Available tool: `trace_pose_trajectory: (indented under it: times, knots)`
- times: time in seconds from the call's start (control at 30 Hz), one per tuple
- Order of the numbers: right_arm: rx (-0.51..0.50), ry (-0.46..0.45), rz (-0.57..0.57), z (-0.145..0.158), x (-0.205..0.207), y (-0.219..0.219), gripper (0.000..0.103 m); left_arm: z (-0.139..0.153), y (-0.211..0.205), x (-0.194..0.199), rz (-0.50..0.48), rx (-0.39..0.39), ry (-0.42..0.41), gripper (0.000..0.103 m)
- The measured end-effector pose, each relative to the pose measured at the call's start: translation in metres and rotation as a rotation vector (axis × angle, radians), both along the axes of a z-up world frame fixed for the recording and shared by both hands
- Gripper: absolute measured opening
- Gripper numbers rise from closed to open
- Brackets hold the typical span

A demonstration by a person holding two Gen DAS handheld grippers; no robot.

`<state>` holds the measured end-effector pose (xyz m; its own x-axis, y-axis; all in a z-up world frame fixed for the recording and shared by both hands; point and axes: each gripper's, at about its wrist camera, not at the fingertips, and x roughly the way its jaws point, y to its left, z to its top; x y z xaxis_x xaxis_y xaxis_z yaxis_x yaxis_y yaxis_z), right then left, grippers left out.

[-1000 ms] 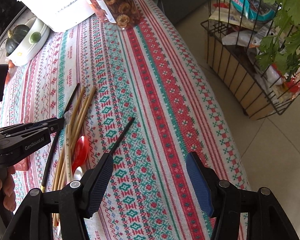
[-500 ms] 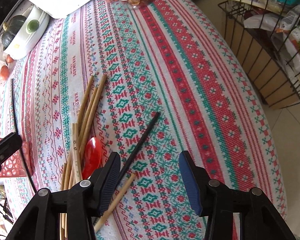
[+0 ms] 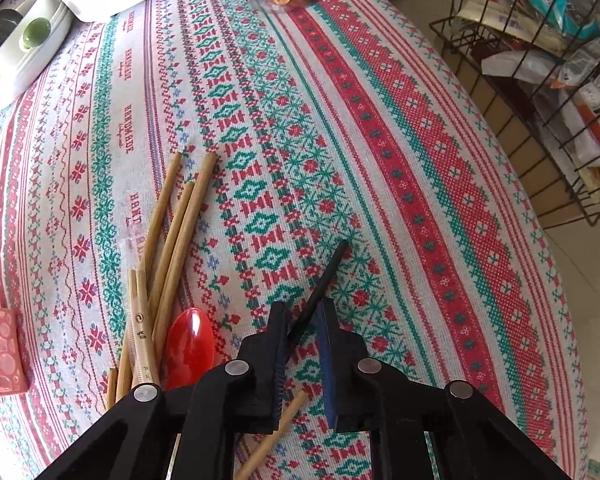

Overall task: Organize utensils
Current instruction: 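Lift both black sticks and carry them over the pink basket with both tools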

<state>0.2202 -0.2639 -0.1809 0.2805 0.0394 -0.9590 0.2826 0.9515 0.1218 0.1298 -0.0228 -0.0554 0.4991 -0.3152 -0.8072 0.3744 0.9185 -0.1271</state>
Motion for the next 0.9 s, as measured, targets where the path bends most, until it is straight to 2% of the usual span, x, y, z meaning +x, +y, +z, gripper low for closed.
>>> trace_pose_trajectory:
  times: [0.17, 0.23, 0.4, 0.57, 0.9]
  knots:
    - [0.102, -0.041, -0.032, 0.001, 0.005, -0.003, 0.007, 0.005, 0.018, -0.01, 0.02, -0.053, -0.024, 0.005]
    - [0.103, -0.07, -0.027, 0.009, 0.003, -0.002, 0.006, 0.009, 0.023, -0.016, 0.022, -0.052, -0.049, 0.005]
    - [0.116, -0.182, 0.006, 0.049, -0.014, 0.004, 0.005, 0.023, 0.035, -0.024, 0.036, -0.076, -0.086, 0.005]
    - [0.087, -0.309, 0.082, 0.093, -0.04, 0.017, 0.005, 0.04, 0.046, -0.034, 0.048, -0.104, -0.139, 0.005]
    - [0.002, -0.553, 0.269, 0.174, -0.105, 0.055, 0.004, 0.086, 0.063, -0.056, 0.089, -0.175, -0.309, 0.005]
